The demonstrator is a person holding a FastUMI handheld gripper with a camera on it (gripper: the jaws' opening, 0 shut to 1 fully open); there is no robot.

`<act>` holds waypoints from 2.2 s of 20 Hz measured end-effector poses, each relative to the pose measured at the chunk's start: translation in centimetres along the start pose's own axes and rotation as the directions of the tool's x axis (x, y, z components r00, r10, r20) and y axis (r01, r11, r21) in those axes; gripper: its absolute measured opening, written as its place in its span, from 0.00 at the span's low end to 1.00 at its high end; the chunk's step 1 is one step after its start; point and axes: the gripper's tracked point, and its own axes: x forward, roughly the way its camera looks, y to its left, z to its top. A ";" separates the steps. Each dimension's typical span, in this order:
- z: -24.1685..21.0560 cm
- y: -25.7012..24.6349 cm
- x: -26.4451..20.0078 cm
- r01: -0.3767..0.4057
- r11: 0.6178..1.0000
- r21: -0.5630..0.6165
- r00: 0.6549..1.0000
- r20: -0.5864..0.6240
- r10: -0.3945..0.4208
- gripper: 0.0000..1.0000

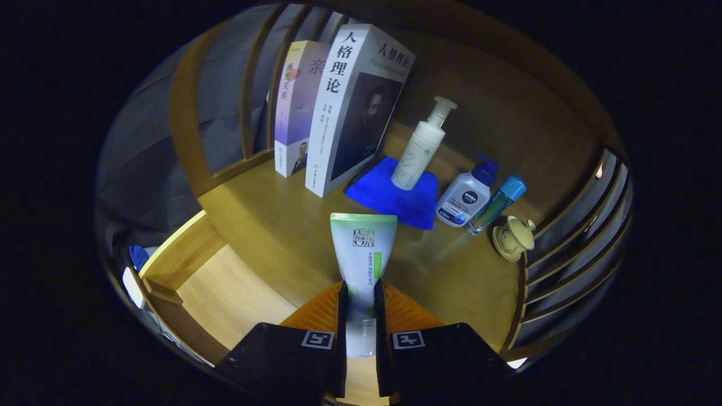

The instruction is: Pull open the drawer, take out the items inside it, and place them on the countertop above the cabinet.

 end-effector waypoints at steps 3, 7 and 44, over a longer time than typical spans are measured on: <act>0.9 -0.2 1.2 0.016 0.999 0.046 0.999 0.047 -0.018 0.28; 2.5 -0.9 0.8 0.038 0.986 0.162 0.982 0.176 -0.066 0.51; -20.9 13.7 -16.9 0.091 0.921 0.380 0.730 0.604 -0.321 0.98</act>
